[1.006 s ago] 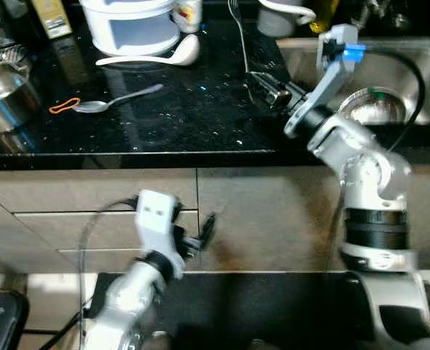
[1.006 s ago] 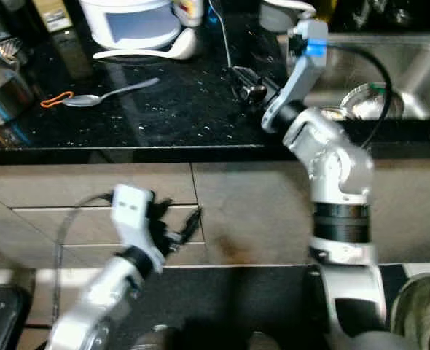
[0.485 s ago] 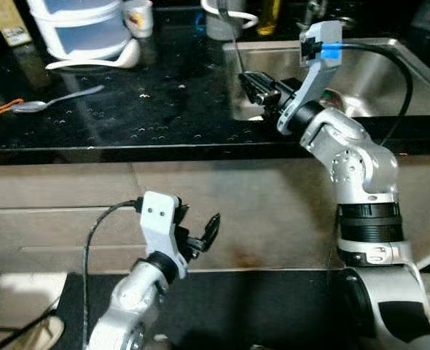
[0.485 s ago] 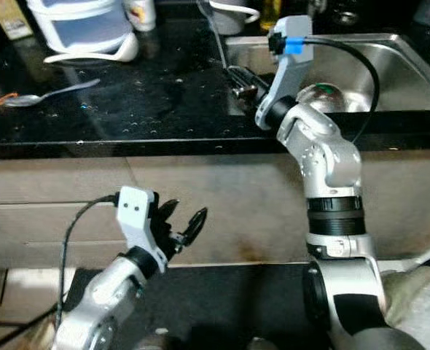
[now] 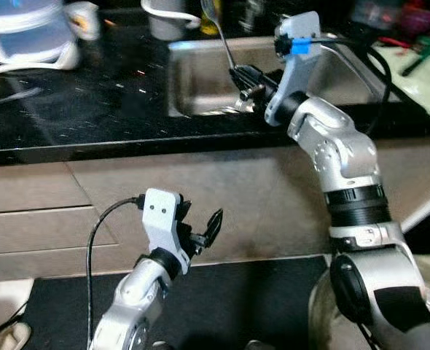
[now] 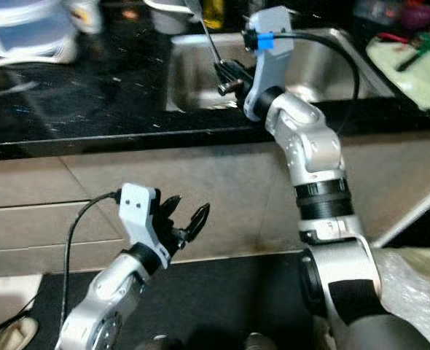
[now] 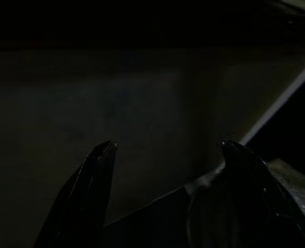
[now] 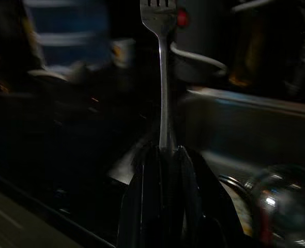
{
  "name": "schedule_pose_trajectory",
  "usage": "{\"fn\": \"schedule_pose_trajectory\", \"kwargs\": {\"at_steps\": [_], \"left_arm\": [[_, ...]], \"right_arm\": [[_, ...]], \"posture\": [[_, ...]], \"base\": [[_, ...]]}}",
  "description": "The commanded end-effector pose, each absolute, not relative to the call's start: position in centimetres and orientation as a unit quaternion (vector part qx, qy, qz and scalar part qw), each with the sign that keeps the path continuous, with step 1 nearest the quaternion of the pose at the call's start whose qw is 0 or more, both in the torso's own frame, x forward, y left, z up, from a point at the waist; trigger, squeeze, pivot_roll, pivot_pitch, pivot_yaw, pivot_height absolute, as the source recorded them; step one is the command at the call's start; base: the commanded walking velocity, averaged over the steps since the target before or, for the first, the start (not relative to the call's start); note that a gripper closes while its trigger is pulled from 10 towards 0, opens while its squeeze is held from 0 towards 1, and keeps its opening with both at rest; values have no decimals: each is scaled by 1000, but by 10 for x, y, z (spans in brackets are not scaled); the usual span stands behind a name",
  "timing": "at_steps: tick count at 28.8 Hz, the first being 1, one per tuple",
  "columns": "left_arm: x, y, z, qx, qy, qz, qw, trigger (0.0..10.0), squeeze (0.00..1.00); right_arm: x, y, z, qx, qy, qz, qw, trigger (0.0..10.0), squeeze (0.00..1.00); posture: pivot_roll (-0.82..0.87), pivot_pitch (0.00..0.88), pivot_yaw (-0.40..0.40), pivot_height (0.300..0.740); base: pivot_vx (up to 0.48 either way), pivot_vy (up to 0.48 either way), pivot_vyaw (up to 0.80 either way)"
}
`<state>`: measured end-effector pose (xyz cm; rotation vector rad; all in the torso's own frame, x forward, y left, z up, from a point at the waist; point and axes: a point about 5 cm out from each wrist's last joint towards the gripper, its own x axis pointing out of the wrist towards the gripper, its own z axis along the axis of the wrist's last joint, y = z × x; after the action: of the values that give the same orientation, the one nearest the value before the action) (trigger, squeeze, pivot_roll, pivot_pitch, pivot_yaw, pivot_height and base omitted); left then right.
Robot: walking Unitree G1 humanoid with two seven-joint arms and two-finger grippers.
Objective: Kitchen organization
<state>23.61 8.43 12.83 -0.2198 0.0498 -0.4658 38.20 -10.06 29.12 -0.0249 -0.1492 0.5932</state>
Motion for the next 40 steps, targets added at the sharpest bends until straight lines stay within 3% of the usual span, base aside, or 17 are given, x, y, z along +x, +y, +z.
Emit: {"fn": "schedule_pose_trajectory", "kwargs": {"at_steps": [1,10,29,34,40], "left_arm": [[236,87,123,-101,33,-224,969,10000,0],[237,85,119,-108,37,-220,969,10000,0],[238,84,118,-97,32,-232,967,10000,0],[237,80,118,-88,34,-253,963,10000,0],[226,66,121,-99,32,-340,935,10000,0]], "right_arm": [[383,-86,296,-29,-82,303,949,10000,0],[395,-70,301,-47,-76,290,953,10000,0],[400,-88,276,-20,-50,249,967,10000,0],[400,-90,278,-17,-54,245,968,10000,0],[400,-92,279,-16,-60,242,968,10000,0]], "posture": [[24,71,-60,740],[37,70,-75,740],[33,66,-58,740],[35,63,-57,740],[32,55,-54,740]], "base": [[0,0,0],[0,0,0],[283,0,0],[365,0,0],[358,0,0]]}}
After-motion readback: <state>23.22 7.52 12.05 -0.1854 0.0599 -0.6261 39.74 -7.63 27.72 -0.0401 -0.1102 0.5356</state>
